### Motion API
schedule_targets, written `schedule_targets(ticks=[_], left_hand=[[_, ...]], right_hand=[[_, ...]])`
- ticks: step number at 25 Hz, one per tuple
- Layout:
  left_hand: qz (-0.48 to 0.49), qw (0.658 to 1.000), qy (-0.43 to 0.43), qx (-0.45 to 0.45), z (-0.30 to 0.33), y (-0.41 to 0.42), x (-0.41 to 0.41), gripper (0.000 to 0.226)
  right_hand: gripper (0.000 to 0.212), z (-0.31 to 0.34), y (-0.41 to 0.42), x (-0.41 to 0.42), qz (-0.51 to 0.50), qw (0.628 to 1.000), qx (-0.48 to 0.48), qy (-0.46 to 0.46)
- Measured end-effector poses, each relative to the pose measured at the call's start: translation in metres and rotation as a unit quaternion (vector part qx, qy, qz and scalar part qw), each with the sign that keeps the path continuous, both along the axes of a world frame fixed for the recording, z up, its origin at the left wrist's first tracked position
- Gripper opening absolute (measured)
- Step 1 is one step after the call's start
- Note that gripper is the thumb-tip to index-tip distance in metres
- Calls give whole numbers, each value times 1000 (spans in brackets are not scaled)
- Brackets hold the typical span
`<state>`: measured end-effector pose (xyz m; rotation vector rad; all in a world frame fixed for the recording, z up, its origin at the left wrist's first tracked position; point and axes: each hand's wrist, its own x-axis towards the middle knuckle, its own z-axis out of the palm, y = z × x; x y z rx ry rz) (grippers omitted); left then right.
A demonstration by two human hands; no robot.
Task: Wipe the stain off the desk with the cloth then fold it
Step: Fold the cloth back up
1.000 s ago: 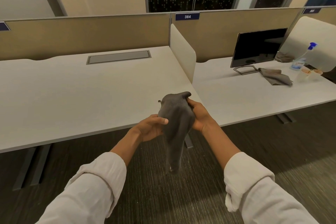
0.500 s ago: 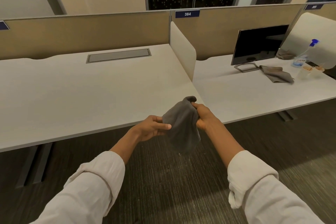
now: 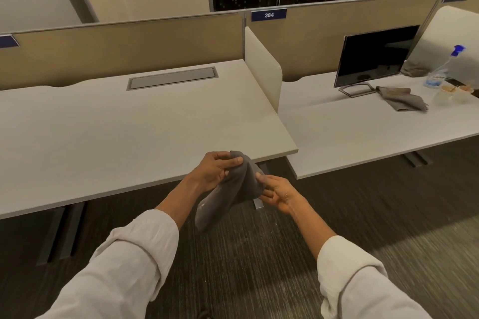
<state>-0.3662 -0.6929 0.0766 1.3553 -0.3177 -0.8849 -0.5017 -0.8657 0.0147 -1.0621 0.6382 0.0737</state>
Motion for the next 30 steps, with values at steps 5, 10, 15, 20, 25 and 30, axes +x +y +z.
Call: schedule_targets(ticks=[5, 10, 15, 20, 25, 30], left_hand=[[70, 998, -6, -3, 3, 18, 5, 26], [79, 996, -18, 36, 8, 26, 8, 31], [55, 986, -59, 145, 5, 45, 18, 28], [86, 983, -53, 156, 2, 44, 21, 29], [94, 969, -78, 216, 1, 45, 22, 21], [50, 943, -122, 305, -2, 47, 15, 28]], right_hand=[[69, -3, 14, 8, -34, 996, -76, -13], [13, 5, 13, 23, 13, 940, -339, -30], [9, 23, -10, 32, 20, 874, -483, -48], [13, 33, -7, 40, 51, 873, -479, -80], [16, 36, -4, 39, 56, 866, -491, -79], [13, 38, -5, 39, 114, 854, -501, -82]])
